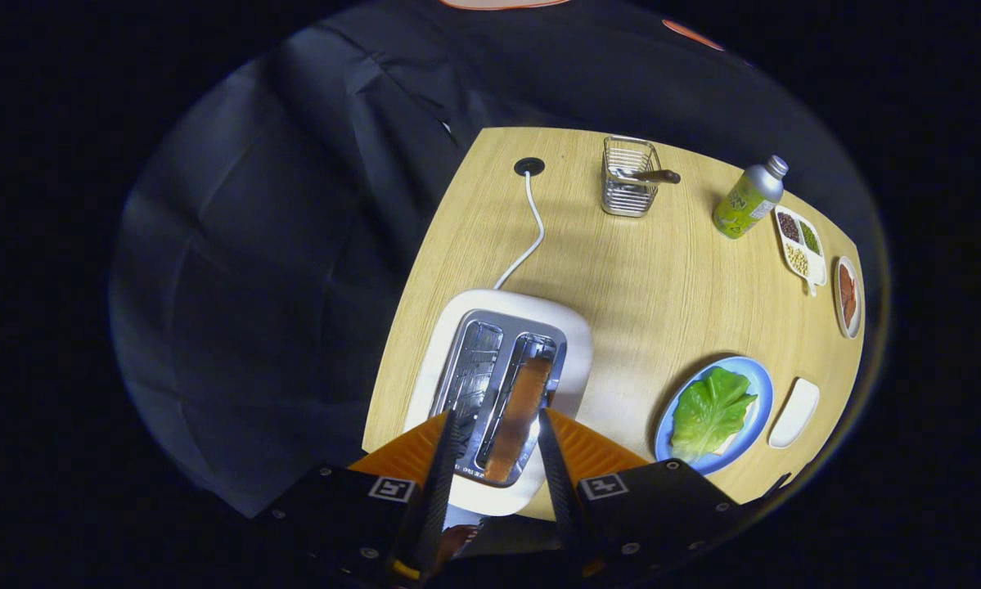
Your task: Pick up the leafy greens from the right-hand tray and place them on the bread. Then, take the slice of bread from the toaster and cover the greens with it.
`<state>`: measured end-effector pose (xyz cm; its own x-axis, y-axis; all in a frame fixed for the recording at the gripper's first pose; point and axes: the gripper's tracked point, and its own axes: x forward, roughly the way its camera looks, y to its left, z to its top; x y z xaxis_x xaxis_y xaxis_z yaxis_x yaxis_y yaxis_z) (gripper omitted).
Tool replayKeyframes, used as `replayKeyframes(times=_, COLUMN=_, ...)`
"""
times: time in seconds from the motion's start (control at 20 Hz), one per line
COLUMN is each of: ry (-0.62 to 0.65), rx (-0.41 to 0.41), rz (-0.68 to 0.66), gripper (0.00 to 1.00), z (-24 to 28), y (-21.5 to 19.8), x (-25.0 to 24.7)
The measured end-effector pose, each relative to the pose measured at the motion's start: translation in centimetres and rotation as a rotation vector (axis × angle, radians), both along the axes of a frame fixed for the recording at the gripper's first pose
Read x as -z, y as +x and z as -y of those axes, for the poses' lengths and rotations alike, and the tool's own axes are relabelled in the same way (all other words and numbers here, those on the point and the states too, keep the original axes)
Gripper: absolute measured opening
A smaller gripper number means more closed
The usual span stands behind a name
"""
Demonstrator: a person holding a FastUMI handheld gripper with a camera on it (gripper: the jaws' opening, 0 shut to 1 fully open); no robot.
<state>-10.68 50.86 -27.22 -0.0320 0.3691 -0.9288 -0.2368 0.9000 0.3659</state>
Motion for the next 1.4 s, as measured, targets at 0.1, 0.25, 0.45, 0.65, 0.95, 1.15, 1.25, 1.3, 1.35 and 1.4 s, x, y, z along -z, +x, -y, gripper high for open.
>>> replayKeyframes(times=0.1, ry=-0.014, rx=-0.003, rz=-0.005, gripper=0.5, z=-0.4, y=0.0, x=0.7)
replayKeyframes(times=0.25, ry=-0.037, rx=-0.009, rz=-0.017, gripper=0.38, z=-0.6, y=-0.2, x=1.6)
replayKeyframes(times=0.45, ry=-0.054, rx=0.004, rz=-0.01, gripper=0.25, z=0.1, y=0.2, x=2.0)
replayKeyframes(times=0.65, ry=-0.011, rx=0.033, rz=-0.018, gripper=0.13, z=0.6, y=0.5, x=1.3)
replayKeyframes(times=0.95, ry=0.079, rx=0.063, rz=0.002, gripper=0.12, z=1.5, y=0.9, x=-1.4)
replayKeyframes(times=1.15, ry=0.164, rx=0.077, rz=0.018, gripper=0.12, z=2.2, y=1.1, x=-3.7)
replayKeyframes(times=1.25, ry=0.201, rx=0.089, rz=0.024, gripper=0.12, z=2.8, y=1.1, x=-4.6)
replayKeyframes(times=1.3, ry=0.227, rx=0.093, rz=0.024, gripper=0.12, z=3.0, y=1.2, x=-5.0)
replayKeyframes(times=1.35, ry=0.251, rx=0.099, rz=0.022, gripper=0.12, z=3.3, y=1.2, x=-5.4)
replayKeyframes(times=1.4, ry=0.27, rx=0.102, rz=0.022, gripper=0.12, z=3.7, y=1.2, x=-5.7)
